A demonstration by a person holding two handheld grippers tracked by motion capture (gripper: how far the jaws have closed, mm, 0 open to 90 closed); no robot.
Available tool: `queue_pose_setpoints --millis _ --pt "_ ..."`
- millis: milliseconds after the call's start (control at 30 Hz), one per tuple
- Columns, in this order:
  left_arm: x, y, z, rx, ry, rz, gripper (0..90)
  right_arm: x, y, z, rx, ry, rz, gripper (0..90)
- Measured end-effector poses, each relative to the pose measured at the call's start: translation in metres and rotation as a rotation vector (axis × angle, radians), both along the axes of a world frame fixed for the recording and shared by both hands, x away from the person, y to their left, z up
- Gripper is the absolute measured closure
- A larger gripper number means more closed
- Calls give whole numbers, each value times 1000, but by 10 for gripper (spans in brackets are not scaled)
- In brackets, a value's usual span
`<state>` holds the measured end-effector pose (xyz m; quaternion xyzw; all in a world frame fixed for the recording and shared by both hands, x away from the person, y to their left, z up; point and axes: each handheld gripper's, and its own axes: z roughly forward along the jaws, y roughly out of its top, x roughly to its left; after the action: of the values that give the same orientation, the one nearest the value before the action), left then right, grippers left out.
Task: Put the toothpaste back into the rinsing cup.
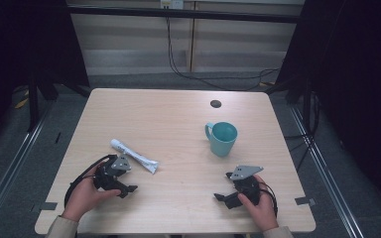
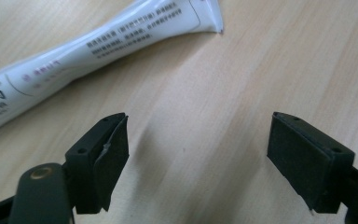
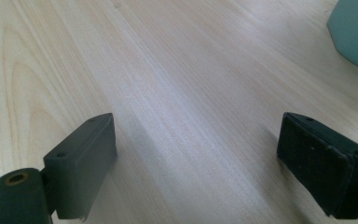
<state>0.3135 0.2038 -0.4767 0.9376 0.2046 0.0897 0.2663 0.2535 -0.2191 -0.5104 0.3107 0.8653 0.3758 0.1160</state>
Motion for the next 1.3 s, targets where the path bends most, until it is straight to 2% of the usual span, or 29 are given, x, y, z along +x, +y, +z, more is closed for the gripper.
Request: queue_pose_setpoints --millis 33,300,433,500,567,667,800,867,1033,1200,1267,1300 --pt "2 0 2 17 -4 -13 204 0 0 0 0 0 0 111" --pt "18 -1 14 70 -7 -22 206 0 0 0 0 0 0 111" --pt "25 -4 25 64 -9 -39 206 0 0 0 0 0 0 111" --pt "29 -5 30 84 -23 -39 206 0 0 0 0 0 0 111" --pt "34 -6 33 89 -19 -40 206 0 0 0 0 0 0 111" --pt "41 -7 34 120 -19 -48 205 0 0 0 0 0 0 111" --pt "49 -9 34 141 -11 -56 205 0 0 0 0 0 0 111" --pt "51 -11 34 144 -18 -46 205 0 0 0 0 0 0 111" --pt "60 -13 36 173 -20 -67 205 0 0 0 0 0 0 111" --pt "70 -13 35 167 -30 -51 185 0 0 0 0 0 1 111" --pt "72 -13 33 178 -34 -46 184 0 0 0 0 1 1 110" --pt "75 -14 32 185 -41 -59 185 0 0 0 0 0 1 110"
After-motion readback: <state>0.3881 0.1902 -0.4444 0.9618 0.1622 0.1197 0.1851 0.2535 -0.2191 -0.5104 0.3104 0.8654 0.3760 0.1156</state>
